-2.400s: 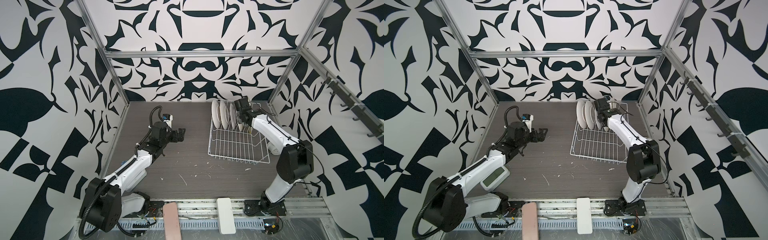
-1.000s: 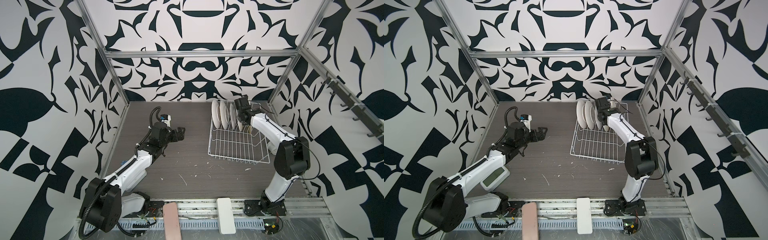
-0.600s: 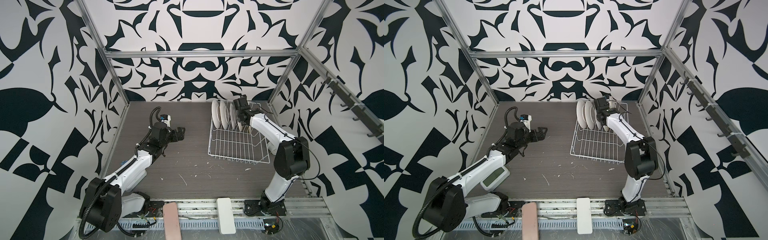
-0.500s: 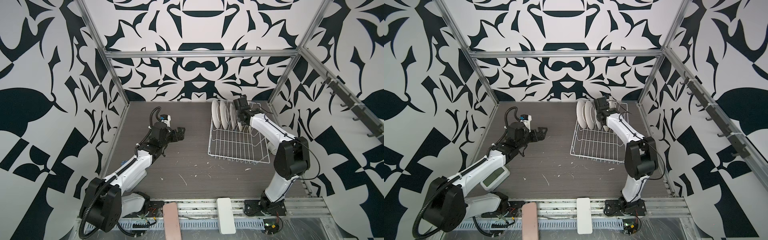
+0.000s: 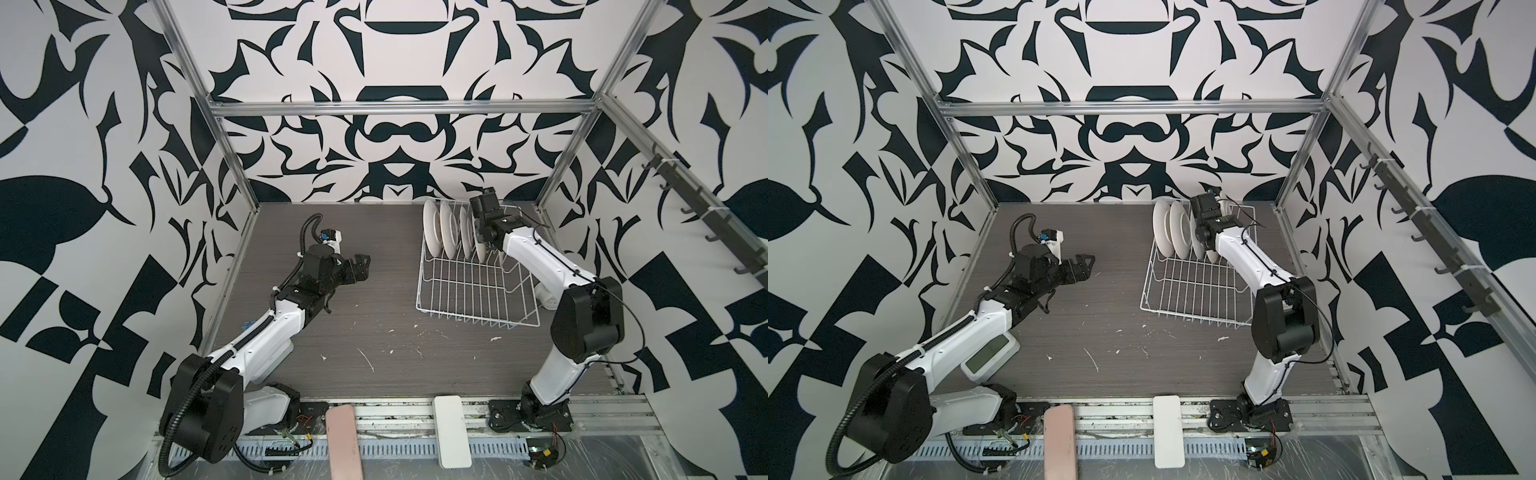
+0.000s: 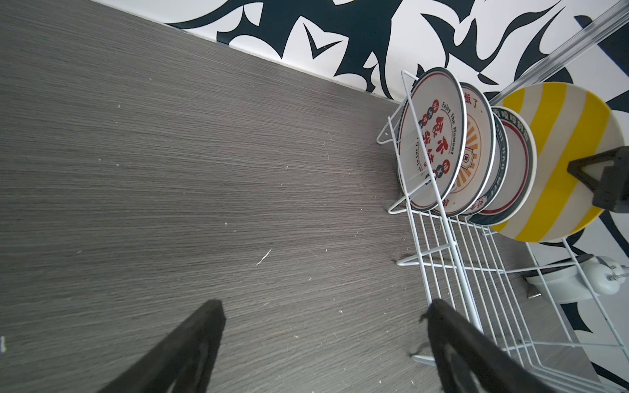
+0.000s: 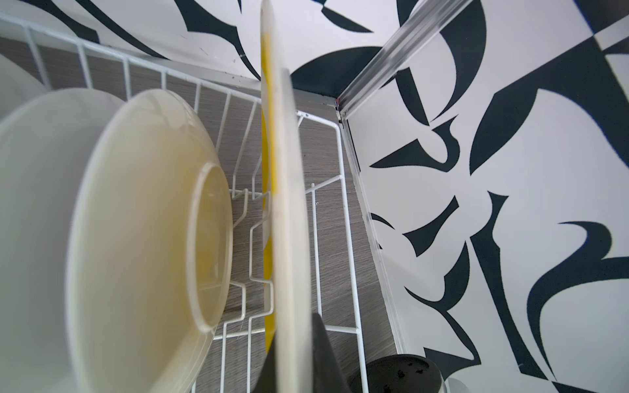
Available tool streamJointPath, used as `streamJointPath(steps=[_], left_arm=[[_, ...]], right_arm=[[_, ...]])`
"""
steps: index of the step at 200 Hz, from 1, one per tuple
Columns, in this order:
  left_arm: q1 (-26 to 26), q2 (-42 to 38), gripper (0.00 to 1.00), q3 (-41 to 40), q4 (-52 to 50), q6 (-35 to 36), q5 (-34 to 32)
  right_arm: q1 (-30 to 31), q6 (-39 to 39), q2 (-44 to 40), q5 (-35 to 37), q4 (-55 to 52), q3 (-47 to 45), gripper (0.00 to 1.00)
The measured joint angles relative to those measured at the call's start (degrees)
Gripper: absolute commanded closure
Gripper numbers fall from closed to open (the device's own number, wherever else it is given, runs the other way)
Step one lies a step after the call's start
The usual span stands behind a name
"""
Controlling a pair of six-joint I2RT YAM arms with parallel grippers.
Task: Unload the plates from the dish rack
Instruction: Pick up the plate from the dish rack.
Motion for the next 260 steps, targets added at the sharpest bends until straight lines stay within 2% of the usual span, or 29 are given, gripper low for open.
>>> streamJointPath(steps=[94,151,181,260], left_arm=[[0.00,0.48,0.04,0.00,-0.02,-0.63,0.07],[0.00,0.48,0.04,0.00,0.00,-1.07,0.22],[0.00,0.48,0.04,0.00,0.22,-1.68,0.46],[0.00,0.61,0.04,-0.66,1.29,-2.97,1.33]], right_arm=[[0.48,-2.75,-6.36,0.04,-0.22,-0.20,1.00],[1.29,-2.75,-15.37,-2.29,0.09,-1.38,1.00],[1.40,-2.58,-22.36,-6.88,3.17,-4.94,1.00],[1.62,-0.15,-38.51,-25.03,12.87,-13.33,1.00]])
